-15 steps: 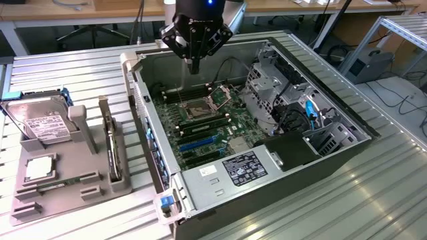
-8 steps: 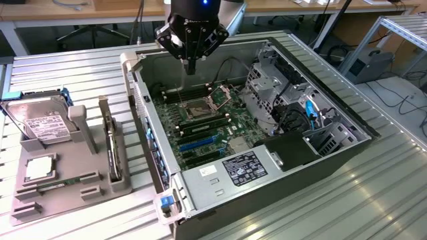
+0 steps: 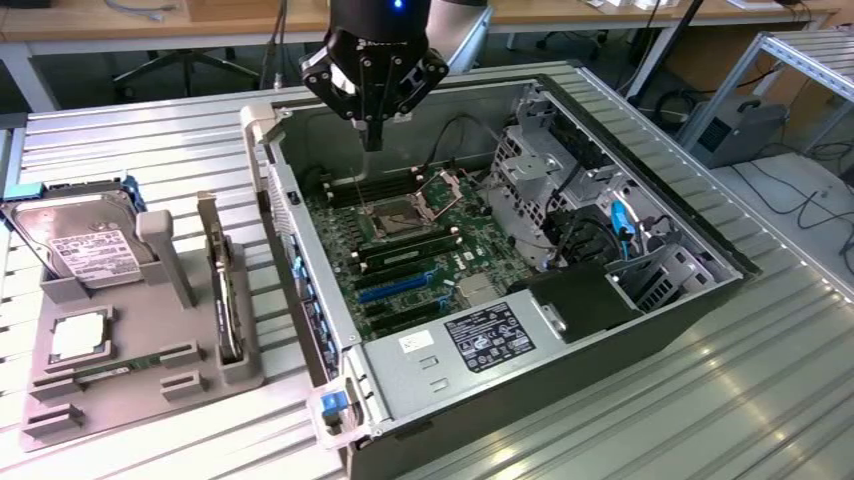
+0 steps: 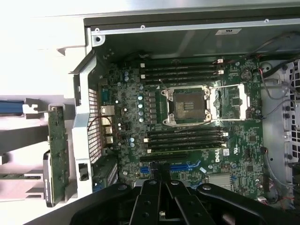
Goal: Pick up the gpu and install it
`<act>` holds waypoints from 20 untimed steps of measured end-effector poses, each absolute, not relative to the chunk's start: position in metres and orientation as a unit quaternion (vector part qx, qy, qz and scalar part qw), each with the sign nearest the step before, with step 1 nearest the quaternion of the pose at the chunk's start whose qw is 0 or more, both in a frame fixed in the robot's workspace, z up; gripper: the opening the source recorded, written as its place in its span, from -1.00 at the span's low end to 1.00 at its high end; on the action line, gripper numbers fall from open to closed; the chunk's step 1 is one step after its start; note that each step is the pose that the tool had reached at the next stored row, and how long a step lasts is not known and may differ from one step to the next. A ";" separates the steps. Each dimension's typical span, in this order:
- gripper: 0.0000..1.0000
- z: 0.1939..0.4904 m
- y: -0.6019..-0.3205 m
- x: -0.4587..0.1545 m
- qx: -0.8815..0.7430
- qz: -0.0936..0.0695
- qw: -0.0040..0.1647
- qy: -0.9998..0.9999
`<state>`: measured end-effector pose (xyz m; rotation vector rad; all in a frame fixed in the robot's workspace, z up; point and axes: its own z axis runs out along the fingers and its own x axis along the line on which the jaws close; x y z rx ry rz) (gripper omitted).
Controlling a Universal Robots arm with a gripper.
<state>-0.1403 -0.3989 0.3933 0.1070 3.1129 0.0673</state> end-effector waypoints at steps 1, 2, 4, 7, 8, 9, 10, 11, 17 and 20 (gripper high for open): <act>-0.79 0.393 -0.399 -0.141 0.034 0.022 0.013 0.999; -0.79 0.393 -0.399 -0.142 0.034 0.022 0.013 0.999; -0.79 0.393 -0.399 -0.143 0.034 0.022 0.013 0.999; -0.79 0.393 -0.399 -0.146 0.034 0.022 0.013 0.999; -0.79 0.393 -0.399 -0.147 0.034 0.022 0.013 0.999; -0.79 0.393 -0.399 -0.147 0.034 0.022 0.013 0.999; -0.79 0.393 -0.399 -0.149 0.034 0.022 0.013 0.999; -0.79 0.393 -0.399 -0.150 0.034 0.022 0.013 0.999; -0.79 0.393 -0.399 -0.158 0.034 0.022 0.013 0.999; -0.79 0.393 -0.399 -0.162 0.034 0.022 0.013 0.999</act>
